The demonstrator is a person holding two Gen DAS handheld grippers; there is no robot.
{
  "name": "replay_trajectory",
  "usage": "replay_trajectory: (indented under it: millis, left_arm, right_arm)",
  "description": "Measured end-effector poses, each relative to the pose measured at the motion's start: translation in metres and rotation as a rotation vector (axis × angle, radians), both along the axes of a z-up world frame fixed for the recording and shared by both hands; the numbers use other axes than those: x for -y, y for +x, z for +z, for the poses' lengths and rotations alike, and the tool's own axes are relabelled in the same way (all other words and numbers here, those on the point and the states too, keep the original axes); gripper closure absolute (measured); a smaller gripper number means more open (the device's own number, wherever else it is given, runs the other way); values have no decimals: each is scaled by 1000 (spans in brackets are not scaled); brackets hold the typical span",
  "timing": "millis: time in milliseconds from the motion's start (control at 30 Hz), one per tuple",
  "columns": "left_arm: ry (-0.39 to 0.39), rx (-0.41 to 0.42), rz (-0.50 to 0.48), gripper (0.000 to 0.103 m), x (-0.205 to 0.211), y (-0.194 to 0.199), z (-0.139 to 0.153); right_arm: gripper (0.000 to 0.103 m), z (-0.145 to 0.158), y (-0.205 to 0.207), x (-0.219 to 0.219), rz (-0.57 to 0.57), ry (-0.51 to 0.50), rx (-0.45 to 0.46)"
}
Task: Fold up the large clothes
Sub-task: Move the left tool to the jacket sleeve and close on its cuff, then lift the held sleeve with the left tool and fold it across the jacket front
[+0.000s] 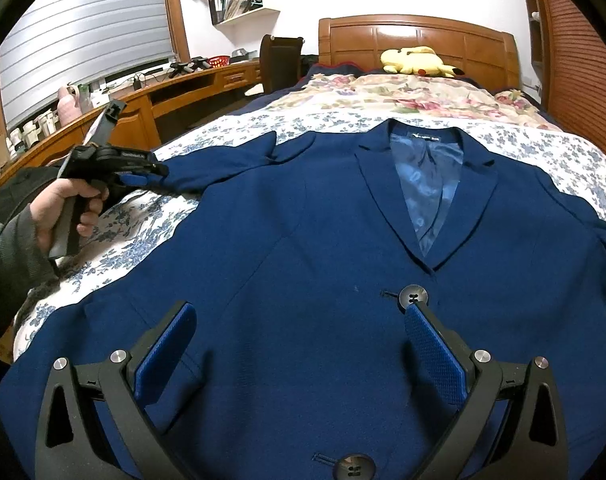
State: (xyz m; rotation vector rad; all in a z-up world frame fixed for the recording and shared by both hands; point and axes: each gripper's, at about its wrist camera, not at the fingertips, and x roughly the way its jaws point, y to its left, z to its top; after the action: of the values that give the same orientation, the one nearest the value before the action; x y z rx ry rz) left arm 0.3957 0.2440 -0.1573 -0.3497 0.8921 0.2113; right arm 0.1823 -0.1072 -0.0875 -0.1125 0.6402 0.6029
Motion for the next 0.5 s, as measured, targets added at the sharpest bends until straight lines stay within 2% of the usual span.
replay_trajectory:
  millis: [167,267,333,367,400,500]
  left_arm:
    - [25,-44,11,41,1,4,-12]
    - [20,-35,13,41,1,7,-13]
    - [5,-21,-4,59,1,9,-12]
    - [8,-16,-14,79,3,11,-11]
    - [15,-19,-24,93,6,13,-11]
    - [68,-16,-52,99,18,17,-6]
  right_arm:
    - [0,-2,3,0,1,3,-8]
    - [0,-3,4,1,0,5,-11]
    - [0,-3,4,1,0,7,-12]
    - [0,-3,4,1,0,8,-12]
    - [0,-3,4,1,0,8,-13]
    - [0,-4,4,1,0,7,-12]
